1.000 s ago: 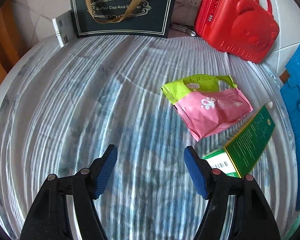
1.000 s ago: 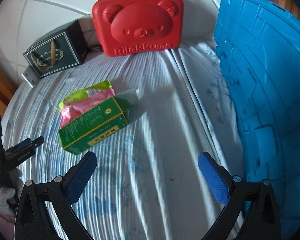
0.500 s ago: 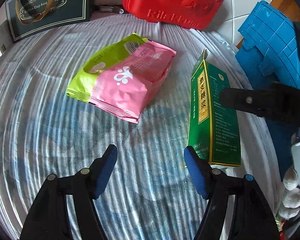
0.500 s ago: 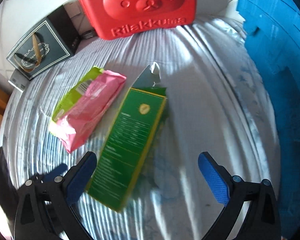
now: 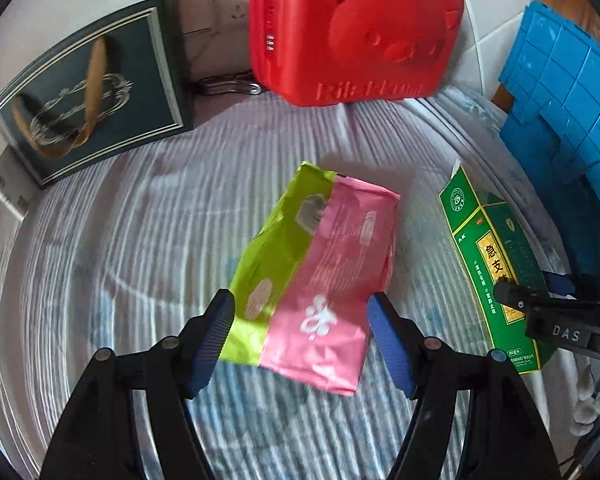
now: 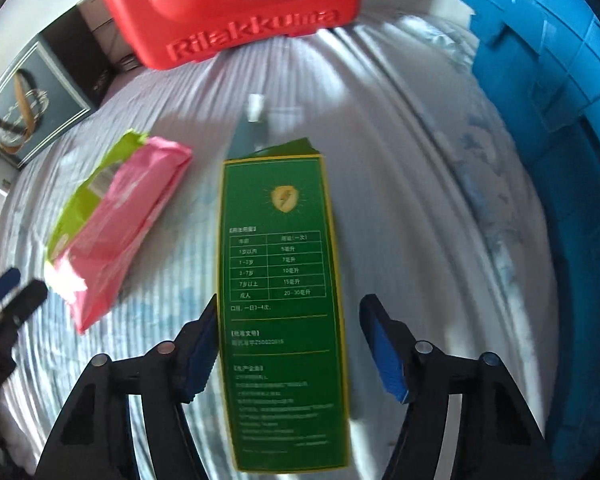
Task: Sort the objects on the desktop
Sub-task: 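Grasp the pink-green wipes pack with the left tool while the right tool grasps the green medicine box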
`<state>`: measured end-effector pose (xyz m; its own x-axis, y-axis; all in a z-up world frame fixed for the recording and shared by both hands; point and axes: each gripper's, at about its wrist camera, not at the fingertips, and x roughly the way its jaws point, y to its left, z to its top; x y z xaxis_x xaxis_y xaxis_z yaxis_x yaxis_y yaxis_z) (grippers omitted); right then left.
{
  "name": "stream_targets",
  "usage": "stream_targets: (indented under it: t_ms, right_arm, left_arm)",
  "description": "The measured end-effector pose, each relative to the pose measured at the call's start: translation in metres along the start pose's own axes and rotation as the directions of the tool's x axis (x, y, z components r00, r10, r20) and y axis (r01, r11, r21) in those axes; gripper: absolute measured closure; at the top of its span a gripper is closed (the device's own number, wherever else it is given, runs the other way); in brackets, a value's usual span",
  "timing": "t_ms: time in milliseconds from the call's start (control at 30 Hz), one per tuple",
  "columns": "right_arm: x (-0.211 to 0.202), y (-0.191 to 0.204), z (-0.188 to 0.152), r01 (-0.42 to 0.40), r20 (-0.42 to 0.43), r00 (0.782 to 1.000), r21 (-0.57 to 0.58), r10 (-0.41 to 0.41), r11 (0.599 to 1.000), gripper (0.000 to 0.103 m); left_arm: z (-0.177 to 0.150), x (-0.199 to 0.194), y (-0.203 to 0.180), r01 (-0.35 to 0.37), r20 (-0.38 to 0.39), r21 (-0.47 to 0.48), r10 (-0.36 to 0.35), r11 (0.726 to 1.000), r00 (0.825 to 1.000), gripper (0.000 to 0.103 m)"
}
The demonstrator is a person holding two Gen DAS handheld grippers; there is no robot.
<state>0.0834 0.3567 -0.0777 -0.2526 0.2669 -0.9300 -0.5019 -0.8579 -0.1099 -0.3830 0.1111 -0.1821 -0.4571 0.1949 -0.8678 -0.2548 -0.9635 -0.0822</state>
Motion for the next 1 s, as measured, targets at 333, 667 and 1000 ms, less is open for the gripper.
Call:
stream_targets:
  t_ms: [333, 667, 1000]
  right_arm:
    - [0.01, -0.023, 0.013, -0.011, -0.002, 1.0, 0.024, 0.011, 1.0, 0.009]
    - [0.011, -0.021, 0.003, -0.051, -0.018, 0.998, 0.016, 0.052, 0.999, 0.0]
    - [0.008, -0.018, -0.002, -0.049, -0.021, 0.999, 0.0, 0.049, 0.999, 0.0]
  left_arm:
    - [0.028, 0.072, -0.009, -0.118, -0.115, 0.149, 0.136, 0.982, 0.984, 0.0]
    - [0.026, 0.08, 0.011, -0.018, -0.151, 0.027, 0.022, 0.999, 0.988, 0.0]
    - [-0.018, 0.049, -0.004, -0.028, -0.129, -0.018, 0.026, 0.999, 0.991, 0.013]
